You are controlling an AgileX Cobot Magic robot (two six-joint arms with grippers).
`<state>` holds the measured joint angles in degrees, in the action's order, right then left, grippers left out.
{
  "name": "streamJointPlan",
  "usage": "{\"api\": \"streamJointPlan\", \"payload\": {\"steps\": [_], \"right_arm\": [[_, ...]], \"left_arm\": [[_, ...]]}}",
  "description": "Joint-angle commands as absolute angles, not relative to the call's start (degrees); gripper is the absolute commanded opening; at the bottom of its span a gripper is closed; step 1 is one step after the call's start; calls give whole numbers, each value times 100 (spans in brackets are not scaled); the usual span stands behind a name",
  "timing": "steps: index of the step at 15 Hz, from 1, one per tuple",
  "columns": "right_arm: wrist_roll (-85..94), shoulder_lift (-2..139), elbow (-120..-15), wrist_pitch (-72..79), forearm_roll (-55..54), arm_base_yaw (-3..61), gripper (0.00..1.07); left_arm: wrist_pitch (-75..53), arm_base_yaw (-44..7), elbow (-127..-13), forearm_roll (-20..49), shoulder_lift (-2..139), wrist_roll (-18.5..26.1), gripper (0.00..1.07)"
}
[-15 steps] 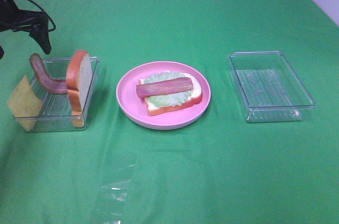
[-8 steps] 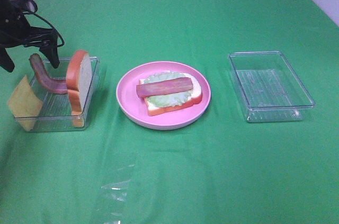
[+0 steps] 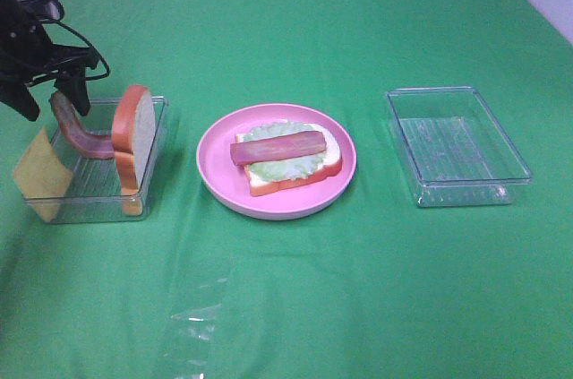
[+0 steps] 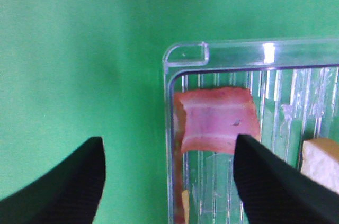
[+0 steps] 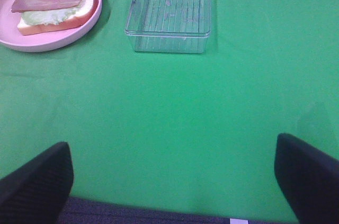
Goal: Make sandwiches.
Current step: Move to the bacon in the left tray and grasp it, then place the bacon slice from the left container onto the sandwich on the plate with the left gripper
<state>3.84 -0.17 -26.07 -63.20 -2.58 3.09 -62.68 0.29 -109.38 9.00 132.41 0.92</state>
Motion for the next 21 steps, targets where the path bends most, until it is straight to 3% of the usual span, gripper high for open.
{"api": "streamJointPlan", "payload": {"steps": [1, 4, 10, 12, 13, 21], "right_arm": [[424, -206, -2590, -6291, -281, 275, 99], [424, -206, -2590, -6291, -281, 275, 99], [424, -206, -2590, -6291, -281, 275, 98], [424, -206, -2590, -6291, -281, 275, 98], [424, -206, -2590, -6291, -281, 275, 98], [424, -206, -2590, -6291, -281, 275, 98]], "left_arm": [[-6285, -6, -10966, 951, 13235, 109, 47], [-6285, -6, -10966, 1003, 13224, 109, 37], [-6205, -6, -10966, 1060, 13212, 86, 25], [-6154, -6, -10966, 1060, 13212, 69, 5], [-6136, -6, -10966, 1060, 13212, 69, 1], [-6251, -6, -11081, 1123, 13195, 69, 0]]}}
